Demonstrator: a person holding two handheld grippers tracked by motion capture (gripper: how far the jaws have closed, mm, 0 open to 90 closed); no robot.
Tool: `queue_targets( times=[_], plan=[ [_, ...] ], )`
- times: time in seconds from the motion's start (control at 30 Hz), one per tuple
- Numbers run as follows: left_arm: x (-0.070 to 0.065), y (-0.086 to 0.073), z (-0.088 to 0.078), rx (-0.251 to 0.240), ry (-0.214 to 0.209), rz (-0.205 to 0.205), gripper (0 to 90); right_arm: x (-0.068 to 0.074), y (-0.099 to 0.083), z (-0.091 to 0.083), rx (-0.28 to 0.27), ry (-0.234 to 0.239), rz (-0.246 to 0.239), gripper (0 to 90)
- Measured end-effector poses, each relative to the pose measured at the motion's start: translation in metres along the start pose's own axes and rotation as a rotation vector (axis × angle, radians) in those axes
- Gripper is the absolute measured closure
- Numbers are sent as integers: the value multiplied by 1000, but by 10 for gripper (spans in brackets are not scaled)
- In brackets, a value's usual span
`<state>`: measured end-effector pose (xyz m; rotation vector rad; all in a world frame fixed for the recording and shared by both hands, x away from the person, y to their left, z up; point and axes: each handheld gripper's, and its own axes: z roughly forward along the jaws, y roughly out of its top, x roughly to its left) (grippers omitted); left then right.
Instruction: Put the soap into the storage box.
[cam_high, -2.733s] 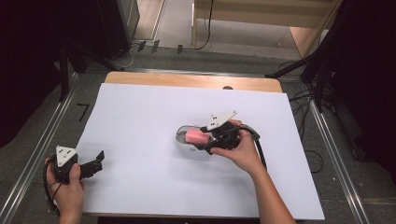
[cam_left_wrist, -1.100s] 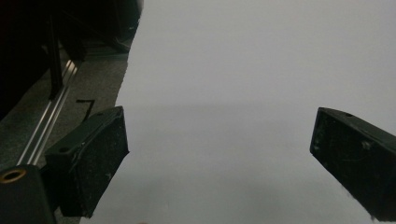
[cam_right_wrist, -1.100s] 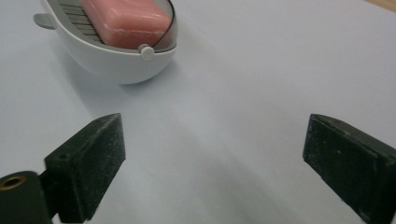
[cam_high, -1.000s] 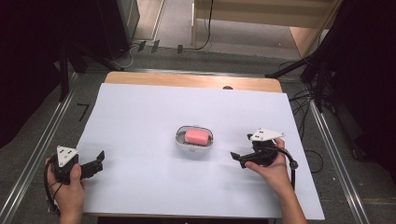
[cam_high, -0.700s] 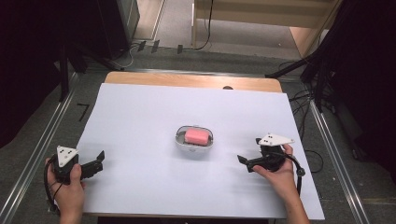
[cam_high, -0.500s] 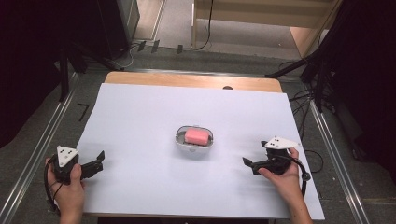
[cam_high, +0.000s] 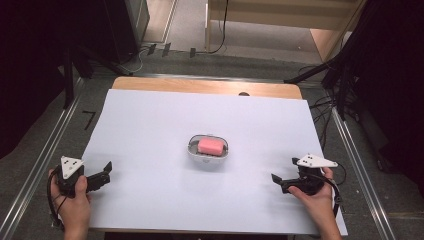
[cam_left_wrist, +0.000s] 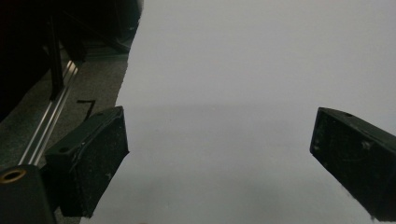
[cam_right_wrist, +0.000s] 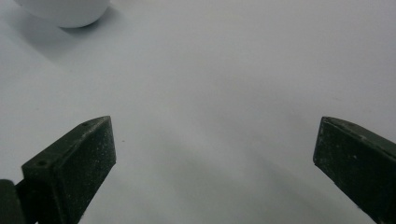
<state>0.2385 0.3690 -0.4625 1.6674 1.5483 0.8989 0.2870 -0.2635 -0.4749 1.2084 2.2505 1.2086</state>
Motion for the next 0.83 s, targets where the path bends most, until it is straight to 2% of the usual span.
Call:
queue_targets(
  times=[0.57,0.67,0.77,0.83],
  plan=[
    [0,0,0,-3,1,1,43,-19,-28,-30,3,-74,47,0],
    [0,0,0,-1,1,0,43,-22,-35,-38,-12,-93,61,0],
    [-1,0,0,-1,2,0,43,-24,-40,-44,-44,-98,96,0],
    [-1,0,0,3,4,2,43,-24,-40,-44,-54,-110,91,0]
  ],
)
